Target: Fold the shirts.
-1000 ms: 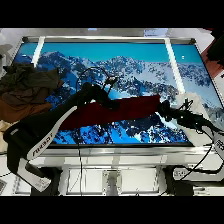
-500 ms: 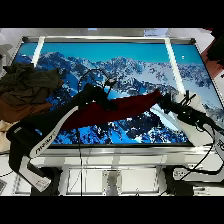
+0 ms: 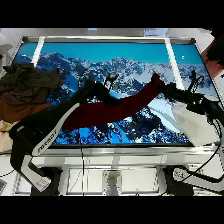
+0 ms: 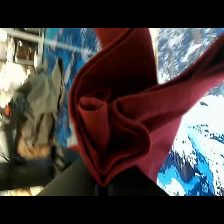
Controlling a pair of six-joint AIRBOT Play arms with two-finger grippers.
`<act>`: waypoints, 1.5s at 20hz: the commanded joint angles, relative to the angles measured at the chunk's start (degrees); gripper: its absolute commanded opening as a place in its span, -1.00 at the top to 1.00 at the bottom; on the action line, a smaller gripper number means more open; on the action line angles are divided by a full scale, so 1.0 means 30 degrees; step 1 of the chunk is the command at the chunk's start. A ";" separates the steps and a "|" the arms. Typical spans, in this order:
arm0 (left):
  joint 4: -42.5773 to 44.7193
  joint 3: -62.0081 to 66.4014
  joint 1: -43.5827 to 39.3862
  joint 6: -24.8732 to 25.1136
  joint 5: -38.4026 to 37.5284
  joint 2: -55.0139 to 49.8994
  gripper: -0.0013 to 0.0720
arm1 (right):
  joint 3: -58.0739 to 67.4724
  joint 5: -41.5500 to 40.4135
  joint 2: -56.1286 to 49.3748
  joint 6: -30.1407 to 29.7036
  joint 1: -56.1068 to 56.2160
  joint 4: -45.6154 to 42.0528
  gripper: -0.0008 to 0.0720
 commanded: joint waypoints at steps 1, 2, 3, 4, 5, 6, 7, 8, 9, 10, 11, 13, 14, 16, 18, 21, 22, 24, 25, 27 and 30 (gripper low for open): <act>0.2579 0.3672 0.0022 -0.0087 0.2178 0.0918 0.93 | 0.1137 0.0823 0.0401 0.0612 0.0685 -0.1348 0.91; 0.4306 0.4787 0.0022 -0.0095 0.3104 0.1399 0.93 | 0.1603 0.0801 0.0444 0.0721 0.1304 -0.1501 0.91; 0.6433 0.5807 0.0022 -0.0109 0.4073 0.1982 0.93 | 0.2186 0.0729 0.0452 0.0736 0.2237 -0.1574 0.91; 0.8859 0.6586 0.0022 -0.0153 0.4903 0.2623 0.93 | 0.2754 0.0299 0.0444 0.0809 0.3300 -0.1654 0.91; 1.1191 0.7053 0.0022 -0.0525 0.5493 0.3293 0.93 | 0.3381 -0.0612 0.0444 0.1180 0.4656 -0.1880 0.91; 1.3661 0.7278 0.0022 -0.1020 0.6011 0.4007 0.93 | 0.3920 -0.1785 0.0444 0.1413 0.6025 -0.2200 0.91; 1.6327 0.7300 0.0022 -0.1639 0.6543 0.4852 0.93 | 0.4386 -0.3322 0.0437 0.1734 0.7577 -0.2732 0.92; 1.8549 0.7300 0.0022 -0.2091 0.7206 0.5617 0.93 | 0.4721 -0.4881 0.0430 0.2055 0.9143 -0.3468 0.92; 2.0138 0.7300 0.0022 -0.2135 0.7890 0.6295 0.93 | 0.4881 -0.6339 0.0408 0.2586 1.0586 -0.4167 0.92; 2.1252 0.7300 0.0022 -0.2135 0.8531 0.6965 0.93 | 0.4889 -0.7708 0.0321 0.3147 1.2101 -0.4816 0.92; 2.1842 0.7300 0.0022 -0.2127 0.8976 0.7504 0.93 | 0.4889 -0.8692 0.0095 0.3665 1.3515 -0.5319 0.92; 2.2010 0.7300 0.0022 -0.2135 0.9391 0.8386 0.93 | 0.4896 -1.0448 -0.0729 0.4240 1.5846 -0.5326 0.92; 2.1995 0.7300 0.0015 -0.2149 0.9435 0.8663 0.93 | 0.4896 -1.1591 -0.1304 0.4240 1.6917 -0.4779 0.92; 2.2003 0.7300 0.0015 -0.2208 0.9683 0.8845 0.93 | 0.4932 -1.3821 -0.2747 0.4189 1.8921 -0.2863 0.92; 2.1544 0.7293 0.0022 -0.2200 0.9806 0.8830 0.93 | 0.5778 -1.4440 -0.4677 0.4146 2.0546 -0.1545 0.92; 2.0677 0.7293 0.0015 -0.2200 0.9814 0.8830 0.93 | 0.8145 -1.4411 -0.7730 0.4160 2.2374 -0.0721 0.92; 2.0422 0.7293 0.0015 -0.2193 0.9821 0.8830 0.93 | 0.8925 -1.4404 -0.8714 0.4175 2.2877 -0.0466 0.91; 2.0145 0.7293 0.0015 -0.2193 0.9996 0.8830 0.93 | 0.9704 -1.4375 -0.9821 0.4146 2.3452 -0.0386 0.87; 2.0057 0.7293 0.0015 -0.2193 1.0163 0.8830 0.93 | 0.9741 -1.4345 -1.0003 0.4153 2.3467 -0.0488 0.53; 2.0006 0.7293 0.0015 -0.2186 1.0338 0.8830 0.93 | 0.9755 -1.3551 -0.9974 0.4160 2.2950 -0.0517 -0.31; 2.0006 0.7293 0.0015 -0.2186 1.0346 0.8830 0.93 | 0.9755 -0.9420 -0.9719 0.4153 2.0750 -0.1078 -0.30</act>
